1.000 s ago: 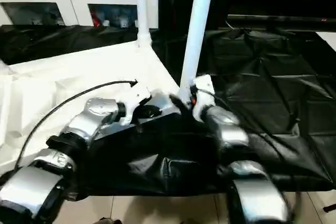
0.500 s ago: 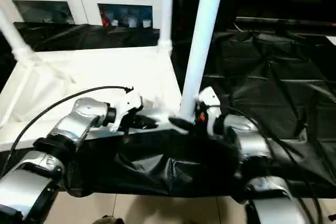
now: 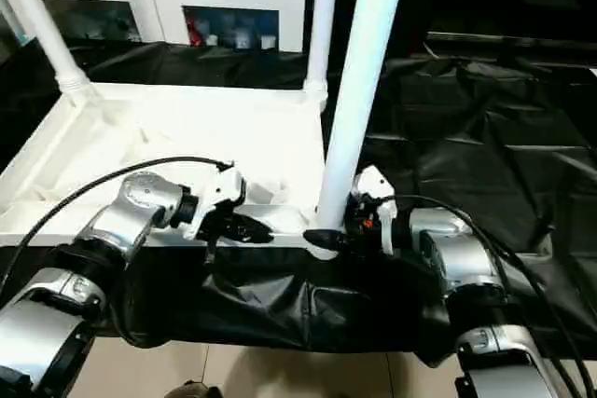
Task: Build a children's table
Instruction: Rotate leg to tighten
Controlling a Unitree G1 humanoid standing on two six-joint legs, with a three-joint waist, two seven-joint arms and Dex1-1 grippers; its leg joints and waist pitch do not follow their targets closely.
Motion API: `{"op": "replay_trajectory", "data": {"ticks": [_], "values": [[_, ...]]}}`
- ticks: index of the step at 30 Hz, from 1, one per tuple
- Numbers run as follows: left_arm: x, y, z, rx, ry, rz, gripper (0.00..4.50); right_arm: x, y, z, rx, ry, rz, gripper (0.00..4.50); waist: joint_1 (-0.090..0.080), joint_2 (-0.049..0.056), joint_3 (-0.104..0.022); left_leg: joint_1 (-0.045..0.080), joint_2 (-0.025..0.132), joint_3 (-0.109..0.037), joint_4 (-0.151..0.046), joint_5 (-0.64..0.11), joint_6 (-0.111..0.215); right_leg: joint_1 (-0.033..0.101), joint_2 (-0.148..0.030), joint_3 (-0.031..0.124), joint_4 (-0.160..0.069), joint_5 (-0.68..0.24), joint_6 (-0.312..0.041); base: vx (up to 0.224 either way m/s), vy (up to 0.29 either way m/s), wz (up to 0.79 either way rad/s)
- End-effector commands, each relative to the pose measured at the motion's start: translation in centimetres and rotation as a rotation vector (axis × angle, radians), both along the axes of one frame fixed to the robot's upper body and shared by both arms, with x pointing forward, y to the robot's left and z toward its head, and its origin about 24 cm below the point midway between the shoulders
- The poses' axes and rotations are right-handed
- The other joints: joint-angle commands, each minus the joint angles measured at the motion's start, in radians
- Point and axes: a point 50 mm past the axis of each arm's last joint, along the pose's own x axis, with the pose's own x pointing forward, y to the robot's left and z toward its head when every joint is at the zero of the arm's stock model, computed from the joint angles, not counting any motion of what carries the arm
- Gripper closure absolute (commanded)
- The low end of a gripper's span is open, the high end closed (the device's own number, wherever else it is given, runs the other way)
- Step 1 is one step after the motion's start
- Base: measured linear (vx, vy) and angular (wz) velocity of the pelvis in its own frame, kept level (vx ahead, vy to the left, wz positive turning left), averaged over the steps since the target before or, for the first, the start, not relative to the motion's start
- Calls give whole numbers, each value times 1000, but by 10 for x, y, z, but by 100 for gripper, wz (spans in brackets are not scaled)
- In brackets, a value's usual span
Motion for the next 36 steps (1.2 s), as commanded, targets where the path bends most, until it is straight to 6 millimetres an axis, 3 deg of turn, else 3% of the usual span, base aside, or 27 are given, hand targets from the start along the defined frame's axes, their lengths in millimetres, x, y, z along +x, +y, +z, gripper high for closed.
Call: {"op": "replay_trajectory", "data": {"ticks": [1, 4, 8, 11, 12, 14, 16, 20, 21, 22, 23, 25, 28, 30, 31, 33, 35, 36], "values": [[5, -15, 14, -69, -76, 0, 450, -16, 30, -15, 19, 87, 167, 177, -3, -12, -69, 27, 30, -12, -66, -229, 51, 41, -45, 28, -72, -171, -239, 0, 0, 0], [10, -18, 16, -89, -92, 78, 450, -13, 34, -16, 62, 73, 90, 182, -3, -14, -67, 26, 30, -12, -68, -241, 47, 39, -47, 27, -75, -201, -233, 0, 0, 0], [16, -25, 17, -108, -113, 171, 450, 0, 42, -22, 63, 34, -86, 184, -7, -15, -61, 32, 29, -16, -74, -305, 15, 31, -52, 28, -89, -337, -199, 0, 0, 0], [17, -30, 18, -118, -120, 206, 450, 8, 47, -27, 44, 27, -206, 184, -22, -15, -60, 30, 28, -22, -78, -326, -9, 29, -53, 28, -93, -380, -183, 0, 0, 0], [19, -39, 18, -123, -135, 249, 450, 21, 54, -33, 4, 38, -392, 185, -42, -9, -58, 30, 25, -23, -80, -346, -27, 23, -49, 28, -92, -390, -184, 0, 0, 0], [20, -45, 18, -128, -137, 267, 450, 26, 57, -35, -11, 49, -468, 185, -59, -12, -60, 24, 21, -29, -82, -358, -36, 30, -48, 23, -94, -416, -169, 0, 0, 0], [20, -51, 18, -136, -137, 281, 450, 29, 60, -36, -21, 61, -528, 185, -61, -12, -61, 30, 22, -24, -77, -354, -19, 24, -48, 28, -99, -386, -174, 0, 0, 0], [19, -68, 20, -168, -135, 298, 450, 36, 72, -35, -16, 66, -621, 185, -59, -10, -66, 26, 20, -20, -74, -308, 5, 30, -44, 28, -92, -307, -192, 0, 0, 0], [17, -72, 21, -174, -137, 288, 450, 38, 76, -33, 4, 58, -620, 150, -61, -9, -66, 26, 21, -19, -74, -303, 8, 29, -44, 29, -90, -284, -201, 0, 0, 0], [17, -75, 21, -177, -140, 276, 450, 39, 77, -30, 19, 47, -613, 150, -60, -5, -65, 26, 21, -19, -74, -303, 8, 30, -44, 29, -90, -279, -202, 0, 0, 0], [16, -76, 21, -177, -141, 271, 450, 40, 78, -29, 25, 44, -613, 129, -59, -7, -68, 25, 20, -18, -72, -295, 14, 33, -44, 28, -88, -257, -206, 0, 0, 0], [15, -73, 20, -164, -149, 245, 450, 43, 73, -23, 58, 29, -572, 113, -59, 0, -69, 25, 20, -18, -72, -282, 19, 35, -42, 28, -83, -216, -217, 0, 0, 0], [16, -70, 19, -151, -152, 243, 450, 42, 69, -19, 53, -6, -498, 81, -58, -4, -70, 24, 21, -17, -71, -270, 33, 39, -40, 27, -80, -165, -233, 0, 0, 0], [18, -63, 18, -132, -159, 253, 450, 35, 51, -15, 18, -54, -391, 81, -53, -10, -69, 23, 20, -15, -68, -264, 48, 45, -38, 25, -82, -160, -230, 0, 0, 0], [19, -62, 18, -127, -161, 259, 450, 32, 42, -14, 13, -55, -364, 81, -46, -11, -69, 28, 22, -11, -64, -256, 61, 40, -39, 28, -81, -143, -234, 0, 0, 0], [20, -60, 18, -121, -163, 268, 450, 22, 15, -12, -2, -55, -305, 81, -34, -13, -69, 24, 23, -11, -64, -233, 72, 45, -40, 26, -80, -144, -229, 0, 0, 0], [21, -60, 19, -120, -163, 270, 450, 16, 3, -12, -8, -40, -268, 81, -21, -14, -70, 29, 27, -9, -62, -224, 79, 42, -40, 26, -79, -140, -230, 0, 0, 0], [21, -60, 19, -120, -163, 270, 450, 14, -1, -11, -13, -48, -254, 81, -17, -16, -69, 23, 27, -10, -63, -225, 80, 44, -42, 25, -79, -154, -230, 0, 0, 0]]}}
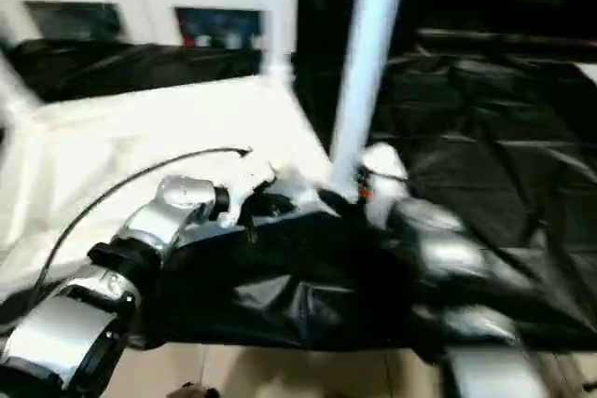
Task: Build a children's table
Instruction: Rotate leg to tighten
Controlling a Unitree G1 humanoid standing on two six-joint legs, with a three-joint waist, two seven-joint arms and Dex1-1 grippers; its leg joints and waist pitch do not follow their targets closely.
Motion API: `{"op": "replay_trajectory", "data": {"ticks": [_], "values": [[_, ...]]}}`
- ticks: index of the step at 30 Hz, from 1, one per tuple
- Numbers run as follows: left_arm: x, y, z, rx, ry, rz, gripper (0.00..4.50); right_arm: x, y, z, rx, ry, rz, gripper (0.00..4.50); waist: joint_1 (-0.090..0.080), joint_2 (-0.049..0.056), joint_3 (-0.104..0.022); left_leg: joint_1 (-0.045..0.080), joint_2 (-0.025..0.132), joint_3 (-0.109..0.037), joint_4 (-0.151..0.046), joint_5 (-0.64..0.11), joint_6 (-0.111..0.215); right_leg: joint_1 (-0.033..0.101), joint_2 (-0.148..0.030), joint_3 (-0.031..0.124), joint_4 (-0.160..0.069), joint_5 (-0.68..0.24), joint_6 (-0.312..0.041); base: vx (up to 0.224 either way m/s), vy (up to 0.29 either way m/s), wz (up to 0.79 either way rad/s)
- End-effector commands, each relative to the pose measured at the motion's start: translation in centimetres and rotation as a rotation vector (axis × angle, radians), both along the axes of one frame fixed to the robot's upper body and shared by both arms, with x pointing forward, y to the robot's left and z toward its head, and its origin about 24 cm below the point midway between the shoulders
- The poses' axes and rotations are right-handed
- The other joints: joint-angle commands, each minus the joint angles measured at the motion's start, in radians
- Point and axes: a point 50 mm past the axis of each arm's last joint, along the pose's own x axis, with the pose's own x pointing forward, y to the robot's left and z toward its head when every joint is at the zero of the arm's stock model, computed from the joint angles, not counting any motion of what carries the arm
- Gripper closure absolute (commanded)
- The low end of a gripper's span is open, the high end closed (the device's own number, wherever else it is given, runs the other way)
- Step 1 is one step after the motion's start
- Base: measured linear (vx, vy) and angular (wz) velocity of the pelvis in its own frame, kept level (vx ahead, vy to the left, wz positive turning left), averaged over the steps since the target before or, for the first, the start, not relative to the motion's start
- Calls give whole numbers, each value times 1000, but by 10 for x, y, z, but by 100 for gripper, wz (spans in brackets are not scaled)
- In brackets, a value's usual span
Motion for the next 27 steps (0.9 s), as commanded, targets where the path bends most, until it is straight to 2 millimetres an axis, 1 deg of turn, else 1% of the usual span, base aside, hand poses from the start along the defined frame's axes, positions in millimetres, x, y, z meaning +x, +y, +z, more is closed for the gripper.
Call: {"op": "replay_trajectory", "data": {"ticks": [1, 2, 3, 4, 5, 6, 7, 8, 9, 10, 12, 15, 17, 18, 19, 20, 23, 24, 25, 27], "values": [[7, -17, 22, -74, -83, -11, 450, -12, 14, -7, 20, 40, 162, 81, -5, -15, -67, 23, 28, -9, -62, -229, 78, 44, -42, 25, -76, -170, -225, 0, 0, 0], [7, -17, 22, -74, -83, -13, 450, -14, 10, -5, 19, 40, 174, 81, -4, -16, -66, 24, 27, -9, -62, -234, 76, 43, -43, 25, -79, -185, -221, 0, 0, 0], [7, -17, 22, -74, -81, -17, 450, -19, -2, 2, 27, 35, 205, 81, -1, -13, -66, 27, 26, -10, -62, -242, 72, 44, -42, 26, -83, -214, -210, 0, 0, 0], [7, -17, 22, -74, -81, -17, 450, -19, -2, 2, 27, 35, 205, 81, 1, -16, -66, 26, 26, -9, -61, -241, 76, 44, -41, 27, -84, -213, -207, 0, 0, 0], [6, -16, 22, -72, -79, -24, 450, -22, -9, 7, 24, 27, 226, 81, 3, -15, -67, 26, 28, -10, -60, -238, 78, 43, -42, 27, -82, -210, -207, 0, 0, 0], [6, -16, 21, -71, -79, -27, 450, -24, -11, 9, 21, 26, 233, 81, 5, -16, -67, 22, 26, -11, -61, -228, 84, 45, -41, 25, -81, -200, -204, 0, 0, 0], [6, -16, 21, -70, -78, -31, 450, -25, -13, 11, 18, 23, 239, 81, 5, -15, -67, 21, 26, -11, -60, -226, 86, 46, -41, 24, -80, -198, -204, 0, 0, 0], [6, -16, 21, -70, -78, -31, 450, -25, -13, 11, 18, 23, 239, 81, 6, -17, -67, 20, 26, -11, -60, -225, 87, 46, -41, 24, -81, -198, -201, 0, 0, 0], [5, -15, 21, -70, -75, -47, 450, -27, -18, 15, 12, 20, 240, 81, 4, -18, -67, 19, 25, -12, -60, -224, 87, 46, -41, 23, -82, -205, -201, 0, 0, 0], [5, -15, 21, -69, -74, -53, 450, -27, -21, 16, 7, 16, 234, 81, 1, -16, -67, 17, 24, -12, -60, -226, 88, 46, -41, 22, -82, -212, -198, 0, 0, 0], [5, -15, 21, -68, -73, -56, 450, -27, -22, 17, 3, 14, 230, 81, -6, -17, -68, 17, 25, -14, -60, -233, 86, 44, -41, 21, -83, -226, -197, 0, 0, 0], [3, -14, 20, -68, -70, -83, 450, -29, -25, 20, 4, 12, 230, 81, -14, -18, -68, 18, 25, -13, -59, -224, 90, 44, -39, 22, -83, -210, -208, 0, 0, 0], [1, -14, 19, -70, -67, -103, 450, -29, -24, 21, 1, -6, 232, 81, -15, -18, -69, 17, 25, -13, -58, -220, 95, 44, -39, 21, -81, -195, -215, 0, 0, 0], [0, -15, 19, -73, -65, -117, 450, -25, -23, 23, 13, -17, 201, 81, -15, -17, -70, 17, 25, -12, -57, -206, 99, 44, -40, 22, -79, -177, -223, 0, 0, 0], [0, -15, 19, -74, -63, -125, 450, -20, -24, 26, 43, -21, 168, 60, -15, -17, -70, 17, 25, -12, -57, -204, 99, 44, -40, 21, -79, -174, -225, 0, 0, 0], [0, -15, 19, -74, -63, -125, 450, -20, -24, 26, 43, -21, 168, 44, -16, -17, -69, 17, 24, -12, -57, -206, 98, 43, -39, 21, -78, -175, -227, 0, 0, 0], [-1, -14, 19, -72, -61, -139, 450, -14, -24, 31, 69, -22, 136, 42, -19, -18, -70, 16, 25, -13, -57, -207, 96, 46, -40, 20, -77, -180, -229, 0, 0, 0], [-2, -13, 18, -65, -61, -150, 450, -14, -24, 32, 26, -39, 149, 15, -21, -17, -70, 16, 25, -13, -57, -208, 95, 45, -40, 20, -77, -177, -230, 0, 0, 0], [-2, -13, 18, -65, -61, -150, 450, -14, -24, 32, 26, -39, 149, 6, -22, -16, -70, 16, 26, -13, -57, -207, 95, 45, -40, 21, -77, -173, -231, 0, 0, 0], [-3, -12, 17, -59, -57, -165, 450, -14, -25, 33, 6, -55, 153, 2, -22, -17, -71, 16, 24, -12, -55, -195, 99, 46, -40, 21, -75, -151, -235, 0, 0, 0]]}}
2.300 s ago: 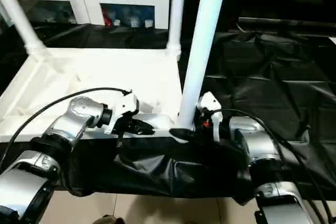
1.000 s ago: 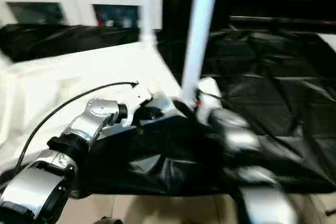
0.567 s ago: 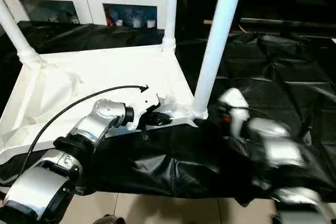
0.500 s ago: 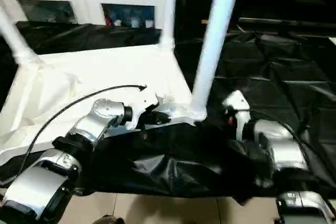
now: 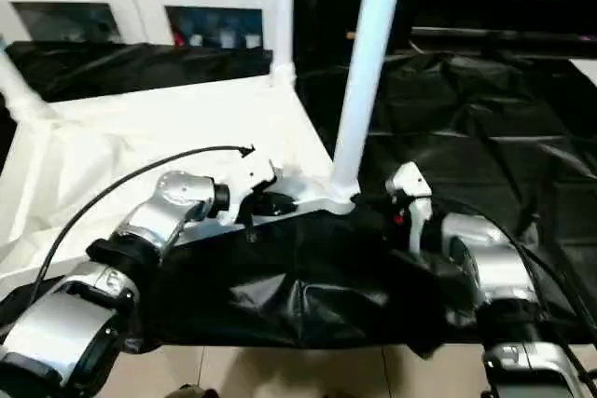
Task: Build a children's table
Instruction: Rotate leg to tighten
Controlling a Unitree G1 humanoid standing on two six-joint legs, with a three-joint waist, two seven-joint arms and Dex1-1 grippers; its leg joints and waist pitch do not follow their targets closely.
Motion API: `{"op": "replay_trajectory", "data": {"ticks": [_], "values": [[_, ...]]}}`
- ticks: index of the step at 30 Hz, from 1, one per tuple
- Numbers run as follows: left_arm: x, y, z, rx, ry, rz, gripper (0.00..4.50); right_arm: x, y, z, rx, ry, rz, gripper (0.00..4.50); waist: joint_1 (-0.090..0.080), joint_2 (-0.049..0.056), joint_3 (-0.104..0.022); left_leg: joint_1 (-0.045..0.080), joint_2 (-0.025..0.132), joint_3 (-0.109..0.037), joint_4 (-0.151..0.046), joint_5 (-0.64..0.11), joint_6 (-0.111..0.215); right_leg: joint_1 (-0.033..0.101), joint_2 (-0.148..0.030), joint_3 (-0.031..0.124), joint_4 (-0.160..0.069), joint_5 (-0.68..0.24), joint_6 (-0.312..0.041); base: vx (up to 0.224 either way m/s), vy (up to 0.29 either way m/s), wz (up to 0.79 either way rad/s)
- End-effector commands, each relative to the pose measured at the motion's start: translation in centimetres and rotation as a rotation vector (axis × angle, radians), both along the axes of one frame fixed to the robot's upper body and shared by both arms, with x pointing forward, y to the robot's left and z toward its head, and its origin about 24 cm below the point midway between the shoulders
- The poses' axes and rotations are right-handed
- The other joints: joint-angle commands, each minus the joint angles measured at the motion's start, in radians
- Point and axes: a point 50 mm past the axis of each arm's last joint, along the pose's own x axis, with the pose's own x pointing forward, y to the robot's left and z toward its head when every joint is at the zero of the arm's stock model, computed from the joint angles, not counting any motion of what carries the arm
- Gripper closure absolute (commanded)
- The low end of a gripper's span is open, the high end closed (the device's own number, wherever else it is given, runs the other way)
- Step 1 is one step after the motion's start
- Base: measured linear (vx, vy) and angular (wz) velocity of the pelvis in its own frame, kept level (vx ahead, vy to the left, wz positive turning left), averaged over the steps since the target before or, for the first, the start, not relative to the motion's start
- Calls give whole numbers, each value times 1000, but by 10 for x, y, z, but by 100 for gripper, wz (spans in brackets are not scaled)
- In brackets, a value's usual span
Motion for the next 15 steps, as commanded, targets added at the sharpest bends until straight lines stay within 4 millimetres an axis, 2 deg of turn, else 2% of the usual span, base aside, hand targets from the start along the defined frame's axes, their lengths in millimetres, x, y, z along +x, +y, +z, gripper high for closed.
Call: {"op": "replay_trajectory", "data": {"ticks": [1, 3, 4, 6, 8, 9, 10, 12, 15], "values": [[-7, -18, 12, -60, -29, -148, 450, 11, -2, 21, -17, -115, -32, 2, 3, -19, -73, 19, 23, -11, -54, -185, 101, 50, -41, 22, -73, -140, -240, 0, 0, 0], [-10, -17, 10, -58, -18, -184, 450, 13, -3, 24, -11, -135, -43, 2, 4, -18, -74, 18, 23, -11, -53, -174, 104, 50, -40, 22, -71, -125, -244, 0, 0, 0], [-11, -16, 10, -56, -16, -201, 450, 14, -3, 25, -7, -136, -47, 2, 5, -14, -75, 18, 23, -11, -53, -161, 108, 51, -41, 22, -69, -107, -250, 0, 0, 0], [-15, -14, 8, -38, -4, -245, 450, 14, -4, 28, -5, -136, -38, 2, 10, -15, -74, 19, 25, -9, -51, -158, 117, 50, -39, 22, -64, -82, -264, 0, 0, 0], [-16, -13, 6, -22, -9, -255, 450, 14, -5, 29, -12, -143, -44, 2, 16, -11, -75, 25, 28, -7, -51, -163, 119, 46, -39, 23, -65, -82, -271, 0, 0, 0], [-15, -10, 4, 1, -19, -243, 450, 15, -8, 31, -20, -154, -58, 2, 23, -9, -72, 27, 30, -6, -52, -175, 112, 44, -40, 24, -66, -96, -268, 0, 0, 0], [-15, -10, 4, 1, -19, -243, 450, 15, -8, 31, -20, -154, -58, 2, 23, -9, -72, 27, 30, -6, -52, -175, 112, 44, -40, 24, -66, -96, -268, 0, 0, 0], [-15, -8, 3, 11, -23, -233, 450, 15, -11, 32, -20, -154, -64, 2, 31, -11, -71, 27, 30, -8, -56, -198, 91, 46, -41, 24, -68, -128, -254, 0, 0, 0], [-15, -6, 3, 7, -21, -239, 450, 12, -9, 30, -16, -140, -34, 2, 30, -12, -71, 24, 27, -10, -56, -203, 79, 48, -42, 24, -69, -146, -238, 0, 0, 0]]}}
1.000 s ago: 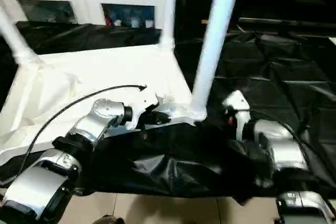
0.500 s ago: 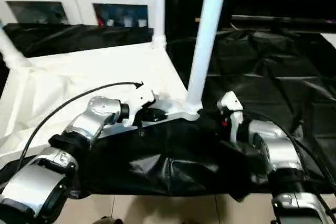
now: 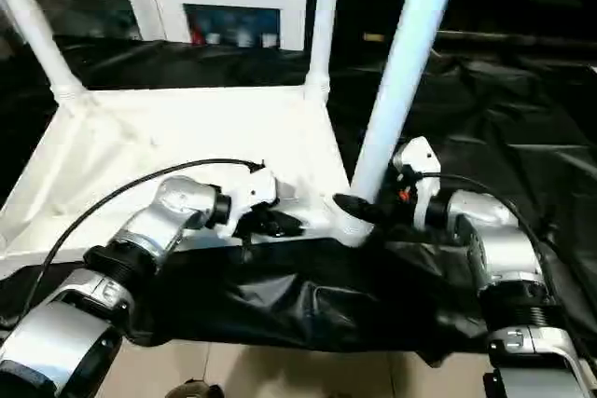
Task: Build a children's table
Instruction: Rotate leg to tighten
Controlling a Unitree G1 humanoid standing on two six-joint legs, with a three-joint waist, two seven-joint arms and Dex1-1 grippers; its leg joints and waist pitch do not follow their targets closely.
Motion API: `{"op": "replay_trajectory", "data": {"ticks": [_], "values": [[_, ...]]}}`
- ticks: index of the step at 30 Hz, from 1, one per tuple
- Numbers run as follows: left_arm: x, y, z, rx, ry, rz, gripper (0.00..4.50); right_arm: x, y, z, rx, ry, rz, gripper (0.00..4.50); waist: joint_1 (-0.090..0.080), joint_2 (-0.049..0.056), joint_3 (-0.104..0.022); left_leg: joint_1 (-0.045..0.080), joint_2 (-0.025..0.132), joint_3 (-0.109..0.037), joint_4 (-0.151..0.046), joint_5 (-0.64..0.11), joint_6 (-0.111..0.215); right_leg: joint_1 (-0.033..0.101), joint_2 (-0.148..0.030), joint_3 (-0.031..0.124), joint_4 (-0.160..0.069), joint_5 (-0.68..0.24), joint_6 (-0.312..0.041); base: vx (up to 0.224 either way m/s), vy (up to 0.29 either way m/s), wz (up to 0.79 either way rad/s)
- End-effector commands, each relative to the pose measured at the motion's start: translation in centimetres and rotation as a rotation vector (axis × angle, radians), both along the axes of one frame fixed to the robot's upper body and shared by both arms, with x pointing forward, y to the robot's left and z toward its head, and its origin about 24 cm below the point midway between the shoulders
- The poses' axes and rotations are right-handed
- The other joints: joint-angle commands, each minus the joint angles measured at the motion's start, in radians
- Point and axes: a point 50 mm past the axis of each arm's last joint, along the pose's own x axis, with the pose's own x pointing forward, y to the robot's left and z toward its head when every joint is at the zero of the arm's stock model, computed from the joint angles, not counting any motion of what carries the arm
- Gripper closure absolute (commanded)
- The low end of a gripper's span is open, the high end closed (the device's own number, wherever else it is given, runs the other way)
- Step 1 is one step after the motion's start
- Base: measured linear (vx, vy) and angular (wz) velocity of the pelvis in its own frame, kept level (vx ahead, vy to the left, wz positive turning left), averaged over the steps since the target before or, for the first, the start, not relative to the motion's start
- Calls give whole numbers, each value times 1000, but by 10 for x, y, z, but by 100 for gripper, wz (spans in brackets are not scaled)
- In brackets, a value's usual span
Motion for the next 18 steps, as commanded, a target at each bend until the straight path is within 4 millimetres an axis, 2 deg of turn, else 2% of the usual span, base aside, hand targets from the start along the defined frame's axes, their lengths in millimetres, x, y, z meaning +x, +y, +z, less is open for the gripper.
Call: {"op": "replay_trajectory", "data": {"ticks": [1, 4, 6, 14, 16, 18], "values": [[0, -2, 6, -14, -27, -31, 450, -4, 1, 0, -16, 3, 35, 2, -6, -14, -72, 27, 26, -10, -61, -203, 79, 49, -41, 24, -70, -147, -237, 0, 0, 0], [-2, 0, 6, -13, -25, -39, 450, -5, 9, -8, -39, 24, 72, 2, -4, -20, -75, 24, 25, -10, -58, -182, 87, 50, -41, 23, -67, -131, -234, 0, 0, 0], [-2, 1, 5, -11, -26, -42, 450, -4, 11, -10, -50, 28, 74, 2, -4, -16, -74, 25, 26, -10, -58, -178, 90, 48, -41, 23, -66, -128, -236, 0, 0, 0], [-2, 3, 6, -7, -27, -38, 450, 1, 15, -18, -70, 51, 60, 2, -7, -16, -73, 27, 25, -10, -60, -203, 73, 47, -40, 24, -69, -158, -237, 0, 0, 0], [-1, 3, 6, -6, -27, -36, 450, 1, 17, -20, -77, 67, 68, 28, -7, -17, -73, 27, 25, -9, -59, -203, 74, 46, -40, 24, -69, -157, -237, 0, 0, 0], [-1, 4, 6, -6, -28, -34, 450, 1, 18, -21, -74, 71, 68, 28, -6, -17, -72, 26, 25, -9, -59, -203, 73, 47, -40, 24, -69, -161, -234, 0, 0, 0]]}}
